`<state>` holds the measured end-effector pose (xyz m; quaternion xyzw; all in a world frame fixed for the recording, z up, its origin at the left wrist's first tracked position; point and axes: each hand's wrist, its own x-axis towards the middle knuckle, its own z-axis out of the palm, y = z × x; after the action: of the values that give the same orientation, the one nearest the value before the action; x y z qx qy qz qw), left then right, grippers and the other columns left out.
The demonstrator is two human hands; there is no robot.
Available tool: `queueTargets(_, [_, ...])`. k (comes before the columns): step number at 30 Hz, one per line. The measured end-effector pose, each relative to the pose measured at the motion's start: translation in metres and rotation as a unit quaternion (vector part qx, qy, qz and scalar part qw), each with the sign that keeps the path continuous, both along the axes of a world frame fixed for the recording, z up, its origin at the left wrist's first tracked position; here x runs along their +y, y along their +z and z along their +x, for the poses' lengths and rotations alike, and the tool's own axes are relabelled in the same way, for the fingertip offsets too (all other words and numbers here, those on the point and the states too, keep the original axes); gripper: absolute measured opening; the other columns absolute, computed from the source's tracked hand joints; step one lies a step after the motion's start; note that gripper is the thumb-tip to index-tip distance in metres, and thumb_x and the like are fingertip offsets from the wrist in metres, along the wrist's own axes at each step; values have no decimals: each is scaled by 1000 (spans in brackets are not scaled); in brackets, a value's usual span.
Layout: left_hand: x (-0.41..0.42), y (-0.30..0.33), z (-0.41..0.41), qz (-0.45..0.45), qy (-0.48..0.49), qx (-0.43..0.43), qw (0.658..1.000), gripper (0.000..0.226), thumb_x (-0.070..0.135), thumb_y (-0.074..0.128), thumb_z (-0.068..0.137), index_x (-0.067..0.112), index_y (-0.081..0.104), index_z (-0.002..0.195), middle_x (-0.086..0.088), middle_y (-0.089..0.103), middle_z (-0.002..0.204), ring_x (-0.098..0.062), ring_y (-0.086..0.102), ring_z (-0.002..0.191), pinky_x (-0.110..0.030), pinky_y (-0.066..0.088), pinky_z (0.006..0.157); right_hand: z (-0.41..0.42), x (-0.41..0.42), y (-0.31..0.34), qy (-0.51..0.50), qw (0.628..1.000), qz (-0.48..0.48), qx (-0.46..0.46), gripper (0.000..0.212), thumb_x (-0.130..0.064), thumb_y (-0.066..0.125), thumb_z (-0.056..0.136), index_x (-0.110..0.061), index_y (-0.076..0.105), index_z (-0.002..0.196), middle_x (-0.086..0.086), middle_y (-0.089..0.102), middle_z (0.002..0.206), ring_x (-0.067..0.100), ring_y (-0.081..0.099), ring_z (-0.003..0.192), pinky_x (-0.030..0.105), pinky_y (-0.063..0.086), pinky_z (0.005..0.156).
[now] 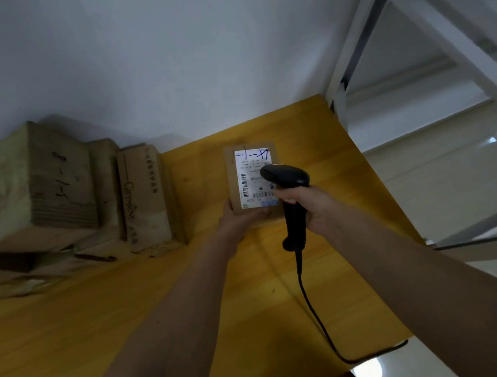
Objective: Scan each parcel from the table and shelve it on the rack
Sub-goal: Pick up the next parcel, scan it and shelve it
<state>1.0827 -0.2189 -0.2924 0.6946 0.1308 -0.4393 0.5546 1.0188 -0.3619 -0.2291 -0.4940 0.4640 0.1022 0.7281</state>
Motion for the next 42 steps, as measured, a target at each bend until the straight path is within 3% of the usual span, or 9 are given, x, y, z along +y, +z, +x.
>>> queueTargets(4, [-1, 8, -4, -25, 11, 35, 999, 95, 19, 78, 78, 27, 18, 151, -4, 44, 143, -31, 44, 127, -54, 35, 106, -11, -6, 5, -1, 1000, -4, 1, 19, -10, 76, 76, -7, 67, 93, 7, 67, 91, 24, 61, 88, 34, 49, 74])
queueTargets(8, [2, 23, -7, -52, 16, 47, 997, 91, 4, 81, 71, 18, 28, 145, -6, 54, 133, -29, 52, 121, -46, 41, 104, -19, -9, 19, 16, 999, -20, -20, 24, -8, 74, 78, -4, 66, 100, 9, 69, 96, 25, 63, 91, 35, 50, 76])
queueTargets(11, [2, 43, -7, -69, -11, -2, 998, 81, 4, 87, 62, 14, 47, 131, -5, 63, 124, -23, 59, 115, -35, 50, 92, -25, -10, 39, 21, 997, -61, -38, 26, -8, 73, 80, -3, 65, 105, 14, 68, 102, 30, 63, 97, 42, 49, 88])
queueTargets(13, [1, 57, -2, -75, 2, -57, 996, 88, 7, 91, 53, 15, 49, 130, -5, 63, 124, -24, 59, 117, -42, 49, 99, -33, -10, 56, 31, 994, -96, -44, 27, -10, 74, 80, -2, 64, 104, 14, 65, 95, 28, 61, 90, 40, 48, 85])
queueTargets(16, [0, 82, 10, -49, 89, -127, 987, 105, 7, 94, 52, 10, 38, 141, -7, 57, 134, -27, 53, 125, -48, 43, 106, -50, -9, 81, 42, 988, -128, -78, 19, -6, 72, 81, 0, 64, 96, 11, 56, 81, 23, 54, 77, 37, 43, 75])
queueTargets(18, [-1, 97, 15, -44, 117, -162, 979, 107, 7, 94, 52, 10, 34, 142, -5, 55, 135, -25, 51, 125, -40, 43, 105, -60, -6, 96, 51, 984, -145, -95, 16, -5, 71, 81, 1, 64, 94, 12, 56, 80, 24, 53, 76, 37, 43, 74])
queueTargets(21, [-2, 116, 19, -41, 118, -208, 970, 108, 7, 93, 53, 12, 31, 141, -2, 53, 131, -22, 49, 126, -31, 42, 98, -67, -3, 116, 61, 976, -172, -119, 17, -2, 68, 82, 6, 65, 96, 14, 55, 81, 26, 51, 77, 38, 42, 74])
queueTargets(29, [-5, 151, 13, -15, 112, -264, 958, 110, 14, 94, 55, 18, 27, 143, -3, 49, 137, -24, 45, 129, -42, 38, 106, -82, 1, 148, 97, 957, -211, -172, 9, -4, 66, 83, -1, 66, 92, 10, 55, 76, 22, 52, 75, 34, 42, 72])
queueTargets(42, [-8, 152, -5, 0, 70, -239, 968, 109, 14, 93, 56, 13, 30, 144, -6, 50, 138, -26, 47, 129, -45, 40, 109, -98, 3, 144, 64, 961, -206, -172, 13, -7, 67, 83, 1, 65, 92, 12, 54, 77, 23, 51, 75, 34, 41, 73])
